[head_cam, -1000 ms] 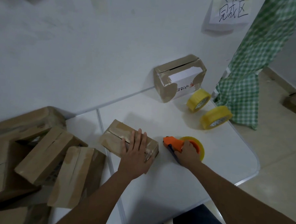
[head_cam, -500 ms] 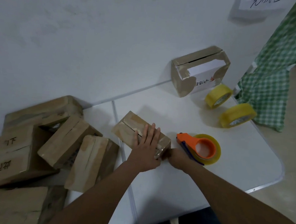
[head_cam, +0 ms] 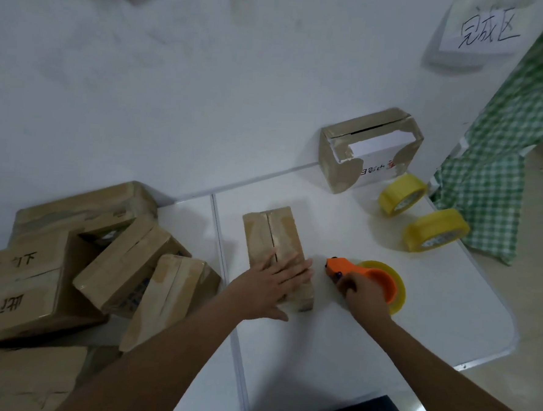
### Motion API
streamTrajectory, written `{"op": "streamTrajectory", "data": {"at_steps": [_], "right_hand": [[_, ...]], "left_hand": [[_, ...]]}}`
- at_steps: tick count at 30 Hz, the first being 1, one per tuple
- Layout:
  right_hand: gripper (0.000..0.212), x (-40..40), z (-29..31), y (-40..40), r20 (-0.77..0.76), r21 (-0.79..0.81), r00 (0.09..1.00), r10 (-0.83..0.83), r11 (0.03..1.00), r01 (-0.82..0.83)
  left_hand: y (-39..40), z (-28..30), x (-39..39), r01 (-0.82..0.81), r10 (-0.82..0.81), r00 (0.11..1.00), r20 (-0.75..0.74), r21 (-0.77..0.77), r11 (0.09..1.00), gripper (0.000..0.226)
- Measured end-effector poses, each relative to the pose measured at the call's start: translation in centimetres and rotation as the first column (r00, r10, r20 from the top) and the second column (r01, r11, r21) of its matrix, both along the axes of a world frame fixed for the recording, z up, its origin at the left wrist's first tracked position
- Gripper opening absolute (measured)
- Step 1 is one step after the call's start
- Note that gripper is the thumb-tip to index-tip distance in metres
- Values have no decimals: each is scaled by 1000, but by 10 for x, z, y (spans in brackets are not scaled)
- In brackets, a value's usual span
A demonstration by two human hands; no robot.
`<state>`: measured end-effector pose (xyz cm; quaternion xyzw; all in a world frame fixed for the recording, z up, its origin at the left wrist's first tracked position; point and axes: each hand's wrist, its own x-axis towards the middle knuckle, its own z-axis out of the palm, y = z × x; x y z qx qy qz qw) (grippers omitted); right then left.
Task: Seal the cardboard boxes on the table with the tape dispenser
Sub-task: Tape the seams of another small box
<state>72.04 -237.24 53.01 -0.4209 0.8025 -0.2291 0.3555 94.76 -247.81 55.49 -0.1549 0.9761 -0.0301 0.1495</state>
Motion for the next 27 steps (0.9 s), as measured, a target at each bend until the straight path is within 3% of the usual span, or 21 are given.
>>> {"op": "streamTrajectory", "data": {"at_steps": [3, 6, 9, 13, 16, 19, 22, 24, 25, 27], "right_hand": [[13, -13, -11, 10, -144, -33, 985, -93, 995, 89], [32, -13, -17, 16, -176, 80, 984, -32, 996, 47], [47, -15, -20, 15, -201, 240, 971, 129, 968, -79], [29, -17, -10, 9, -271, 326, 940, 208, 939, -114], [17, -22, 5, 10, -271, 178, 945, 184, 974, -139], [21, -29, 34, 14, -75, -63, 995, 71, 995, -76], [23, -31, 64, 18, 90, -110, 996, 23, 994, -13], [20, -31, 79, 20, 144, -109, 990, -9, 994, 25], [19, -31, 86, 21, 132, -116, 991, -14, 993, 30], [23, -31, 100, 21, 59, -144, 998, -6, 989, 15]], "left_hand": [[9, 5, 4, -120, 119, 987, -112, -2, 993, 93], [22, 2, 15, -375, 398, 904, -153, 158, 913, 86], [33, -2, 21, -404, 470, 864, -179, 310, 861, 79], [41, -8, 20, -397, 477, 841, -254, 308, 865, 73], [34, -11, 22, -393, 481, 837, -261, 324, 861, 73], [19, -2, 11, -467, 543, 825, -160, 348, 813, 70], [11, 21, -13, -468, 603, 768, -213, 455, 757, 59], [12, 41, -28, -436, 765, 589, -261, 694, 573, 47], [13, 51, -34, -420, 865, 458, -203, 809, 412, 40], [15, 70, -45, -337, 968, 240, 74, 942, 12, 33]]}}
